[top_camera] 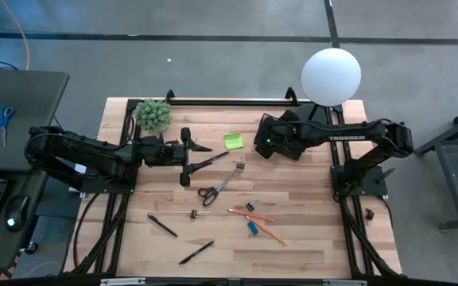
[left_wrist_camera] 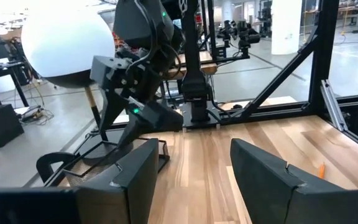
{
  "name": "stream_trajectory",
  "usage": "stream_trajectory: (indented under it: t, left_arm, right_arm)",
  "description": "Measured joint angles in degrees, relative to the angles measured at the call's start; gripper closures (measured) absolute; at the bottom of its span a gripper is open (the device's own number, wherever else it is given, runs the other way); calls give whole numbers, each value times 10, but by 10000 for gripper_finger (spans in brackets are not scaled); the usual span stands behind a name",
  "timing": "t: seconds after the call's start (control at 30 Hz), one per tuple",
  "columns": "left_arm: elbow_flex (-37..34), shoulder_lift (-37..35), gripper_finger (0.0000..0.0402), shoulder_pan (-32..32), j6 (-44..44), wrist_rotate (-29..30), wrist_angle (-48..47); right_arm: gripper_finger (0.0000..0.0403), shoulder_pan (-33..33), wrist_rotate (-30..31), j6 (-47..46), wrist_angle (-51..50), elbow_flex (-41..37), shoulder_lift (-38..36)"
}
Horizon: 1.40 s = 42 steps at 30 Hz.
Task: Pick and place office supplies into organizer
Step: Put the black scissors into the black desk organizer
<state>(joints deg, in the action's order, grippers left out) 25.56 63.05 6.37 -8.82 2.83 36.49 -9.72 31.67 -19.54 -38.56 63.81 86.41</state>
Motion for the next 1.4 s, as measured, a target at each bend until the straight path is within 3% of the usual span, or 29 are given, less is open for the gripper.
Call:
stream_trajectory:
  t: [0.13, 0.37, 0.73, 1.0, 1.23, 1.4]
  left_arm:
    - [0, 0, 213, 0, 0, 0, 0]
    - [0, 0, 213, 0, -2, 0, 0]
    - [0, 0, 213, 0, -14, 0, -6]
    - [0, 0, 213, 0, -14, 0, -7]
    - [0, -1, 213, 0, -10, 34, -7]
    - [0, -1, 213, 0, -10, 38, -8]
  right_arm:
    - [151, -11, -37, 7, 35, 0, 37]
    - [151, -62, -27, 40, 66, 0, 115]
    - [151, -117, -4, 27, 19, 0, 133]
    - [151, -106, 2, 27, 6, 0, 133]
    - [151, -35, 19, 57, 60, 0, 84]
    - [151, 11, -65, 73, 118, 0, 38]
